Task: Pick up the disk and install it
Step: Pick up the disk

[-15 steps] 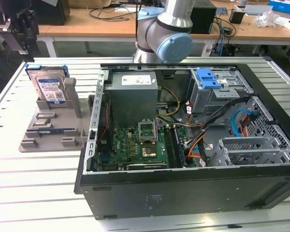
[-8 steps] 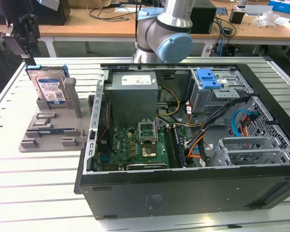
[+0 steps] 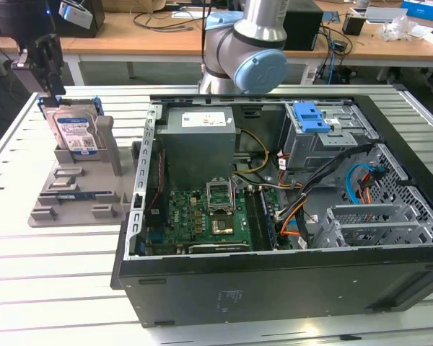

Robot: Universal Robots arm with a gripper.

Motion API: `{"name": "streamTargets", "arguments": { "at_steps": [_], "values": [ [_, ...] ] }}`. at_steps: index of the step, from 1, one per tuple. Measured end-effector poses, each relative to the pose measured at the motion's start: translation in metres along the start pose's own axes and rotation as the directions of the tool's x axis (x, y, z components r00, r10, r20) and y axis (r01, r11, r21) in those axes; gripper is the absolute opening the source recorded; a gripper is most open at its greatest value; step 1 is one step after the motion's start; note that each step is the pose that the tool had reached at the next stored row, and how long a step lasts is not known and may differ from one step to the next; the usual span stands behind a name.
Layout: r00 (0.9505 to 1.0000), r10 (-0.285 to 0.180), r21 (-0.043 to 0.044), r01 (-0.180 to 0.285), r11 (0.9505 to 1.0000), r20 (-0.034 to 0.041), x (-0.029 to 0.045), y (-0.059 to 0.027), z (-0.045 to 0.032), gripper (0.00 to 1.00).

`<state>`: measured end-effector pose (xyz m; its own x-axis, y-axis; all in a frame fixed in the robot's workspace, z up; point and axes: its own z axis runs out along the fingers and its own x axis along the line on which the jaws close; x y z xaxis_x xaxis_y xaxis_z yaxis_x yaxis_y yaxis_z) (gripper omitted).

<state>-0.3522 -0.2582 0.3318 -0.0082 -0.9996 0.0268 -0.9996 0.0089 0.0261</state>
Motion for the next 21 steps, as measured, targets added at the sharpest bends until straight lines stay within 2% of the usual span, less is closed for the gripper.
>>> {"name": "streamTargets", "arguments": {
  "at_steps": [8, 12, 15, 21],
  "values": [
    [0.9998, -0.021, 0.0004, 0.021, 0.9998, -0.0006, -0.0008, -0.0005, 0.0188, 0.49],
    [0.9994, -0.035, 0.0009, 0.035, 0.9994, -0.0010, -0.0012, -0.0009, 0.0340, 0.49],
    [0.9990, -0.046, 0.0011, 0.046, 0.9990, -0.0012, -0.0014, -0.0002, 0.0408, 0.49],
    [0.9989, -0.047, 0.0010, 0.047, 0.9989, -0.0012, -0.0014, -0.0001, 0.0420, 0.49]
  ]
}}
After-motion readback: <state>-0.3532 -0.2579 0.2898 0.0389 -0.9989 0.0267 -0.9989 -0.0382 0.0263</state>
